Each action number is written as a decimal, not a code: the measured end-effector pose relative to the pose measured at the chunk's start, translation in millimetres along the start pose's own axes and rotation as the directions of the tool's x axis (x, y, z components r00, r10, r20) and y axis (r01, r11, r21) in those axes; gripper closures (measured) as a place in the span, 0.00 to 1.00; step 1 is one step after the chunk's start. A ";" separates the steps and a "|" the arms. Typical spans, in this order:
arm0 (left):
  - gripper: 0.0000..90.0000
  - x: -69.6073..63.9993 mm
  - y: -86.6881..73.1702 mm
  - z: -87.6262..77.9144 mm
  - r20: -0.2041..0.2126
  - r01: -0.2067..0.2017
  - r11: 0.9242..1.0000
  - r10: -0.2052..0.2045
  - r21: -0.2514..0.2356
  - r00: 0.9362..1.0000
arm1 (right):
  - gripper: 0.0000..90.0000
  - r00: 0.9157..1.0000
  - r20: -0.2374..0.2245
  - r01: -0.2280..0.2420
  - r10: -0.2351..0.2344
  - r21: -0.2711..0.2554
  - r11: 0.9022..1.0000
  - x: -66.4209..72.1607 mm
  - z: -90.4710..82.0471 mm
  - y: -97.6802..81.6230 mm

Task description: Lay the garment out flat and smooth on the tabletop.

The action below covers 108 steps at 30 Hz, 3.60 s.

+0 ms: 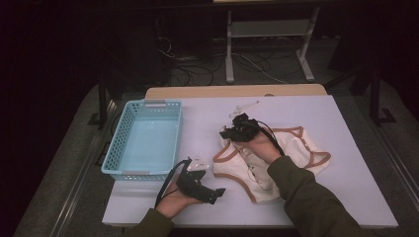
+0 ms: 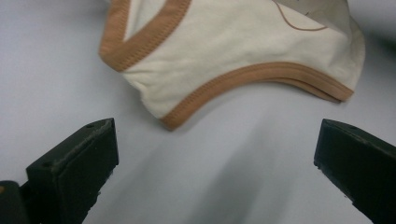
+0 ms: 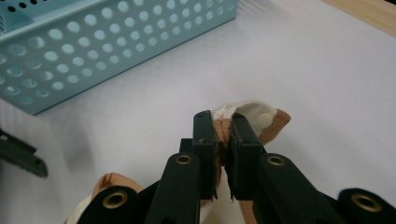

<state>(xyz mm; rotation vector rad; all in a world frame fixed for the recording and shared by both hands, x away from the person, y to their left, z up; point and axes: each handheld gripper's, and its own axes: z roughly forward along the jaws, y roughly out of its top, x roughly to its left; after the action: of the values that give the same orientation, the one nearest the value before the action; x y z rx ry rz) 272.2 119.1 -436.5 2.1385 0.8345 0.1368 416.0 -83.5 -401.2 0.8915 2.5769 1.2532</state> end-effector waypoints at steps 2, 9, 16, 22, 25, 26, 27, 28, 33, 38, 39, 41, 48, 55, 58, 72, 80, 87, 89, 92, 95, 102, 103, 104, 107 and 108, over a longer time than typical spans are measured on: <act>0.00 0.2 0.1 -0.2 -0.001 -0.003 1.000 0.003 0.002 1.000 | 0.91 1.000 0.010 -0.002 0.002 -0.001 1.000 -3.2 2.3 3.0; 0.00 0.3 0.2 -0.4 -0.002 -0.005 1.000 0.005 0.003 1.000 | 0.91 0.999 0.045 -0.014 0.014 -0.006 1.000 -13.9 11.6 13.8; 0.00 0.7 0.3 -1.1 0.003 -0.002 1.000 0.002 0.000 1.000 | 0.91 0.996 0.089 -0.026 0.026 -0.004 1.000 -24.2 23.9 29.2; 0.00 0.9 0.4 -1.9 0.003 -0.005 1.000 0.005 -0.003 1.000 | 0.91 0.991 0.132 -0.032 0.030 0.012 0.999 -34.2 34.5 38.2; 0.00 0.9 0.5 -1.9 0.004 -0.003 1.000 0.003 -0.004 1.000 | 0.91 0.987 0.158 -0.030 0.027 0.015 0.999 -38.7 38.7 40.5; 0.00 0.9 0.5 -1.9 0.004 -0.002 1.000 0.002 -0.004 1.000 | 0.91 0.986 0.163 -0.033 0.029 0.018 0.999 -40.9 40.2 40.9; 0.00 0.9 0.5 -1.8 0.004 -0.003 1.000 0.003 -0.004 1.000 | 0.91 0.985 0.167 -0.041 0.037 0.019 0.999 -42.8 41.9 41.2; 0.00 0.8 0.6 -1.9 0.005 -0.003 1.000 0.003 -0.004 1.000 | 0.91 0.984 0.171 -0.049 0.045 0.019 0.999 -44.4 43.2 41.3; 0.00 0.8 0.7 -2.2 0.006 -0.004 1.000 0.004 -0.005 1.000 | 0.91 0.980 0.189 -0.066 0.061 0.022 0.998 -51.5 49.5 41.5; 0.00 0.9 0.7 -2.5 0.007 -0.004 1.000 0.004 -0.007 1.000 | 0.91 0.976 0.202 -0.084 0.078 0.020 0.996 -55.8 50.7 42.5; 0.00 0.8 0.7 -2.5 0.007 -0.004 1.000 0.004 -0.007 1.000 | 0.91 0.976 0.202 -0.089 0.083 0.019 0.996 -56.1 50.1 42.9; 0.00 0.8 0.8 -2.5 0.007 -0.005 1.000 0.005 -0.007 1.000 | 0.90 0.976 0.202 -0.087 0.082 0.019 0.996 -56.8 49.5 42.9; 0.00 1.1 0.9 -2.8 0.006 -0.012 1.000 0.012 0.000 1.000 | 0.65 0.977 0.180 -0.113 0.113 -0.012 0.994 -57.9 44.9 43.3; 0.00 0.6 0.7 -2.3 0.005 -0.005 1.000 0.005 -0.006 1.000 | 0.44 0.981 0.157 -0.111 0.114 -0.027 0.993 -57.6 39.6 42.9; 0.00 0.8 0.7 -2.6 0.005 -0.005 1.000 0.005 -0.006 1.000 | 0.42 0.985 0.132 -0.111 0.114 -0.028 0.993 -56.4 36.7 42.8; 0.00 0.7 0.4 -1.9 0.004 -0.005 1.000 0.005 -0.002 1.000 | 0.35 0.996 0.068 -0.049 0.050 -0.013 0.999 -38.7 11.7 28.4; 0.00 0.4 0.2 -1.6 0.005 -0.003 1.000 0.003 -0.003 1.000 | 0.34 0.997 0.045 -0.056 0.056 -0.020 0.998 -36.4 -7.6 14.5; 0.00 1.0 0.0 -1.8 0.003 -0.010 1.000 0.010 0.005 1.000 | 0.31 0.999 0.040 -0.027 0.027 -0.003 1.000 -29.9 -24.9 -1.3; 0.00 1.1 -0.1 -1.6 0.001 -0.014 1.000 0.014 0.006 1.000 | 0.31 0.999 0.037 -0.022 0.023 -0.003 1.000 -27.4 -31.0 -5.8; 0.00 0.3 -0.1 -0.6 0.001 -0.002 1.000 0.002 -0.002 1.000 | 0.31 0.999 0.033 -0.016 0.017 -0.017 1.000 -24.1 -40.6 -12.5; 0.00 1.0 -0.2 -1.1 0.003 -0.012 1.000 0.012 0.008 1.000 | 0.31 1.000 0.029 -0.010 0.011 -0.024 1.000 -20.7 -48.4 -20.2; 0.00 0.9 -0.2 -1.4 0.002 -0.011 1.000 0.011 0.010 1.000 | 0.30 1.000 0.030 0.007 -0.007 -0.012 1.000 -14.4 -62.0 -37.3; 0.00 0.9 -0.2 -1.5 0.002 -0.011 1.000 0.011 0.008 1.000 | 0.30 0.999 0.032 0.008 -0.007 -0.010 1.000 -13.9 -63.7 -39.5; 0.00 1.1 -0.2 -1.6 0.002 -0.009 1.000 0.009 0.007 1.000 | 0.30 0.999 0.036 0.011 -0.011 -0.005 1.000 -13.7 -65.5 -41.7; 0.00 1.5 -0.1 -2.2 0.002 -0.012 1.000 0.012 0.007 1.000 | 0.30 0.999 0.037 0.012 -0.013 0.001 1.000 -13.5 -71.2 -48.9; 0.00 1.4 -0.1 -2.3 0.002 -0.011 1.000 0.011 0.006 1.000 | 0.30 0.999 0.039 0.009 -0.010 0.002 1.000 -13.0 -73.1 -51.0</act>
<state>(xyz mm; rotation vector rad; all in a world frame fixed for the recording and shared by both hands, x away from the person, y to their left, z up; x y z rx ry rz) 272.4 121.6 -435.4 2.1493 0.8231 0.1382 376.9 -164.3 -394.4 0.8939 2.5498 1.2188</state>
